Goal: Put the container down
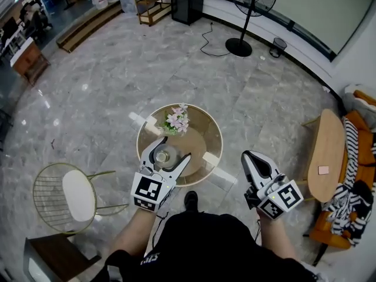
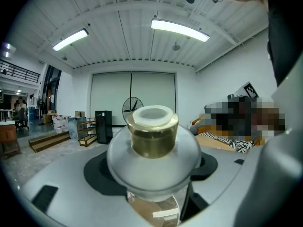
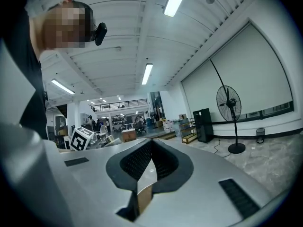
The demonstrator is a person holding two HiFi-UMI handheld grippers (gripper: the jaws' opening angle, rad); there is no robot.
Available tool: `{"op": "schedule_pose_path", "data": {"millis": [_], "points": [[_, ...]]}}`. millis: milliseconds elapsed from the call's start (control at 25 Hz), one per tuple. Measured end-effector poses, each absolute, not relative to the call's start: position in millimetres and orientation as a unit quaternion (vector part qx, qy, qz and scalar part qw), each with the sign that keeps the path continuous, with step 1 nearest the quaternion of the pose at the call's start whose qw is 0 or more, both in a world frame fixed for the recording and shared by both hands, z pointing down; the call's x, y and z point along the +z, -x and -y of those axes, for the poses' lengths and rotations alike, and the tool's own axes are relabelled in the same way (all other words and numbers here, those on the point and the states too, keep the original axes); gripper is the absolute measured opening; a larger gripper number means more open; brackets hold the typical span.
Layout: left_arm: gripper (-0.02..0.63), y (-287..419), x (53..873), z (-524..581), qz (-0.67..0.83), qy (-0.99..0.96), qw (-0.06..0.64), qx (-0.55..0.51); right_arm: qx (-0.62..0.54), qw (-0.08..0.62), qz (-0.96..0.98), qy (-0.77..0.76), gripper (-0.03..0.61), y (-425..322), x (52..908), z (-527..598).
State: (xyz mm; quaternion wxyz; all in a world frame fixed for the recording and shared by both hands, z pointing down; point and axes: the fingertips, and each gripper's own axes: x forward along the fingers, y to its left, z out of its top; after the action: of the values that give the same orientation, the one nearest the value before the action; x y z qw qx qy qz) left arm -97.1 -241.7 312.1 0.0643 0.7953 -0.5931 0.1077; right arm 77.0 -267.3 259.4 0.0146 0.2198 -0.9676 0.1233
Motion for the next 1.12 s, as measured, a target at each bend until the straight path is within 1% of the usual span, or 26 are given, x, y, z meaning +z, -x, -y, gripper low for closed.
{"op": "schedule_pose_path", "data": {"millis": [200,480,840,1000,1120], "points": [[0.344,114.4,323.8,258.2,0.614,-0.779,0.080,0.104,0.126,0.032,0.974,-0.185,0.015,-51.1,267.6,292.3],[0.344,99.9,334.1,280.5,0.670,-0.727,0.099,0.112,0.136,0.042,0.985,-0.098,0.015,-51.3,277.0,338.9],[0.344,37.9,349.0,318.4,0.744,-0.647,0.128,0.107,0.132,0.070,0.989,0.013,0.015,-102.2,308.7,405.7],[0.344,13.2,358.4,330.6,0.758,-0.628,0.141,0.108,0.141,0.090,0.985,0.038,0.015,-125.8,329.1,424.1],[0.344,8.0,368.1,336.4,0.762,-0.619,0.151,0.114,0.150,0.093,0.983,0.044,0.015,-130.4,339.7,432.8]]}}
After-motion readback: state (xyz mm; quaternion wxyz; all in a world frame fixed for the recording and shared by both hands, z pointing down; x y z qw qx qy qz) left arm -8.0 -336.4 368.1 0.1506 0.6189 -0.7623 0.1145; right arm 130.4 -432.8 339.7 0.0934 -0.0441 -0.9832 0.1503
